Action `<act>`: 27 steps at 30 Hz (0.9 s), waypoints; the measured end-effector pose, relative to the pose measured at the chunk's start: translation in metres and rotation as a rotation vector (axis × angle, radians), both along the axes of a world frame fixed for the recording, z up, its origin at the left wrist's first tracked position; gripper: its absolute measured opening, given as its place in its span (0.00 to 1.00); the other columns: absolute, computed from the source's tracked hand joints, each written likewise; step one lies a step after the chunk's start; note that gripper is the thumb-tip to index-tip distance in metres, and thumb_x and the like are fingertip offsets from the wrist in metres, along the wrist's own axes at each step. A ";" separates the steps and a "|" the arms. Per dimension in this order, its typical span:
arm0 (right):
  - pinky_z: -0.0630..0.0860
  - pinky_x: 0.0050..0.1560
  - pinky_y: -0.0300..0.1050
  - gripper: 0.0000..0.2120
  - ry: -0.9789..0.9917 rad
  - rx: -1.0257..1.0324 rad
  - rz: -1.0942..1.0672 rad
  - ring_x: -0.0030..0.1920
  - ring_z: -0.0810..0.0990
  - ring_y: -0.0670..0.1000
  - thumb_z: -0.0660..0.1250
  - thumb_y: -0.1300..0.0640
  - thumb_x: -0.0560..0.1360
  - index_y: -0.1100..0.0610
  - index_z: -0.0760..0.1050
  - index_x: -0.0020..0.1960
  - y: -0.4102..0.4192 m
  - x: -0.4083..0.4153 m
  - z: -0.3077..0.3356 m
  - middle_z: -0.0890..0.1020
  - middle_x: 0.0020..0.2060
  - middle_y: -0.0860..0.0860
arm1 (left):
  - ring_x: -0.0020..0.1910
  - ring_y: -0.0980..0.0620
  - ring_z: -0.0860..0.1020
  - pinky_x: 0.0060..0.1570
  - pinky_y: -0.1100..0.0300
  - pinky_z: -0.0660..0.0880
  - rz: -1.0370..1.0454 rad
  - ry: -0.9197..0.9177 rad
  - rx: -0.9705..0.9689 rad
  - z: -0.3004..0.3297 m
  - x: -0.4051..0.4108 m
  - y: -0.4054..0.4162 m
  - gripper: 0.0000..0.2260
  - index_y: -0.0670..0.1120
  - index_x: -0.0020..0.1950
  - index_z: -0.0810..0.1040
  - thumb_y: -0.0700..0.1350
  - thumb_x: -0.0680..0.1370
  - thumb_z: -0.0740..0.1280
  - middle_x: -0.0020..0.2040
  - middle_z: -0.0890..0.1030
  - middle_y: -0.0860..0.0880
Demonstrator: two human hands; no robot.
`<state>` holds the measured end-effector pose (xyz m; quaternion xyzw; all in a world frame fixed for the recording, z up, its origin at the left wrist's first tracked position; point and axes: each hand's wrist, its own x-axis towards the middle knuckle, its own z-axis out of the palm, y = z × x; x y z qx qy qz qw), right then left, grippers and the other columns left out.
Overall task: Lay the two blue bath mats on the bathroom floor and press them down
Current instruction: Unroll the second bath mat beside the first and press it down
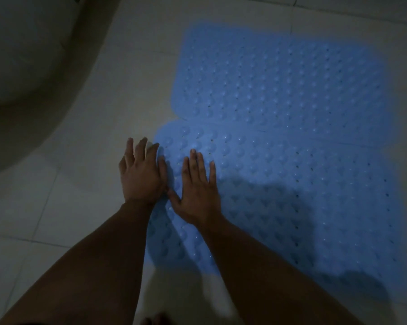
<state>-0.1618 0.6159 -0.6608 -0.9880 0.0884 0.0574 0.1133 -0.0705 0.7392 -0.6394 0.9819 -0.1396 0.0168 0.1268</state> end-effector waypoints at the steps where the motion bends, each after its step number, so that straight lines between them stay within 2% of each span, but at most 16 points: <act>1: 0.45 0.77 0.66 0.43 0.009 -0.005 0.009 0.81 0.39 0.58 0.45 0.32 0.79 0.62 0.49 0.81 0.000 0.000 0.000 0.44 0.81 0.61 | 0.80 0.38 0.59 0.71 0.38 0.64 0.000 -0.006 -0.005 -0.002 0.000 0.000 0.21 0.47 0.72 0.74 0.53 0.83 0.58 0.76 0.71 0.43; 5: 0.37 0.78 0.65 0.46 0.084 0.063 0.022 0.80 0.33 0.57 0.46 0.30 0.77 0.61 0.43 0.81 0.001 0.004 -0.001 0.39 0.81 0.59 | 0.81 0.38 0.57 0.71 0.37 0.63 0.030 0.012 -0.016 -0.001 0.000 0.008 0.21 0.46 0.72 0.74 0.54 0.83 0.55 0.76 0.70 0.43; 8: 0.34 0.77 0.65 0.43 0.213 0.191 0.040 0.80 0.32 0.56 0.50 0.34 0.78 0.60 0.41 0.81 -0.002 0.010 0.012 0.37 0.81 0.57 | 0.80 0.38 0.58 0.70 0.36 0.64 0.068 -0.001 -0.035 0.012 0.001 0.010 0.22 0.46 0.71 0.75 0.54 0.83 0.54 0.76 0.70 0.43; 10: 0.42 0.79 0.64 0.37 0.355 0.325 0.042 0.81 0.41 0.58 0.54 0.41 0.80 0.62 0.49 0.81 -0.014 0.031 0.036 0.44 0.81 0.59 | 0.80 0.38 0.58 0.70 0.36 0.64 0.063 -0.014 -0.052 0.022 0.000 0.001 0.21 0.46 0.71 0.75 0.53 0.83 0.55 0.76 0.70 0.43; 12: 0.60 0.76 0.58 0.24 0.452 0.601 -0.080 0.77 0.62 0.62 0.57 0.52 0.82 0.65 0.66 0.74 -0.043 0.056 0.072 0.64 0.76 0.64 | 0.81 0.38 0.57 0.70 0.35 0.64 0.064 -0.003 -0.088 0.033 -0.008 -0.019 0.20 0.46 0.72 0.74 0.51 0.84 0.56 0.77 0.69 0.42; 14: 0.71 0.69 0.52 0.17 0.344 0.780 -0.259 0.68 0.74 0.62 0.58 0.60 0.82 0.65 0.76 0.67 -0.077 0.072 0.097 0.77 0.66 0.63 | 0.80 0.37 0.57 0.70 0.35 0.65 0.057 0.020 -0.114 0.036 -0.017 -0.041 0.20 0.46 0.73 0.73 0.50 0.84 0.56 0.77 0.68 0.42; 16: 0.73 0.68 0.49 0.15 0.138 0.765 -0.356 0.65 0.78 0.60 0.61 0.62 0.79 0.62 0.81 0.62 -0.111 0.069 0.108 0.81 0.62 0.60 | 0.78 0.34 0.61 0.67 0.35 0.68 -0.039 0.028 -0.107 0.034 -0.030 -0.064 0.22 0.44 0.72 0.74 0.50 0.82 0.55 0.76 0.70 0.40; 19: 0.72 0.66 0.41 0.14 -0.025 0.715 -0.410 0.64 0.80 0.55 0.63 0.63 0.77 0.58 0.84 0.58 -0.150 0.044 0.108 0.84 0.60 0.55 | 0.78 0.32 0.62 0.67 0.33 0.70 -0.312 0.064 -0.064 0.018 -0.059 -0.100 0.25 0.42 0.73 0.74 0.52 0.81 0.54 0.75 0.71 0.37; 22: 0.70 0.56 0.33 0.13 -0.124 0.714 -0.477 0.60 0.81 0.50 0.63 0.61 0.78 0.54 0.84 0.56 -0.176 0.019 0.105 0.85 0.57 0.51 | 0.82 0.37 0.52 0.75 0.35 0.60 -0.437 0.171 0.009 -0.002 -0.093 -0.131 0.30 0.43 0.80 0.64 0.58 0.82 0.52 0.82 0.61 0.40; 25: 0.69 0.52 0.32 0.12 -0.177 0.700 -0.480 0.56 0.82 0.49 0.63 0.60 0.78 0.52 0.84 0.55 -0.200 -0.002 0.095 0.86 0.55 0.50 | 0.83 0.42 0.40 0.79 0.37 0.45 -0.446 0.184 0.159 -0.021 -0.115 -0.146 0.37 0.45 0.84 0.51 0.67 0.82 0.48 0.84 0.47 0.44; 27: 0.70 0.52 0.33 0.11 -0.213 0.690 -0.481 0.55 0.83 0.48 0.65 0.59 0.78 0.52 0.84 0.54 -0.212 -0.010 0.085 0.86 0.53 0.50 | 0.83 0.43 0.41 0.79 0.37 0.45 -0.428 0.133 0.199 -0.026 -0.119 -0.149 0.39 0.44 0.84 0.51 0.68 0.82 0.48 0.84 0.46 0.44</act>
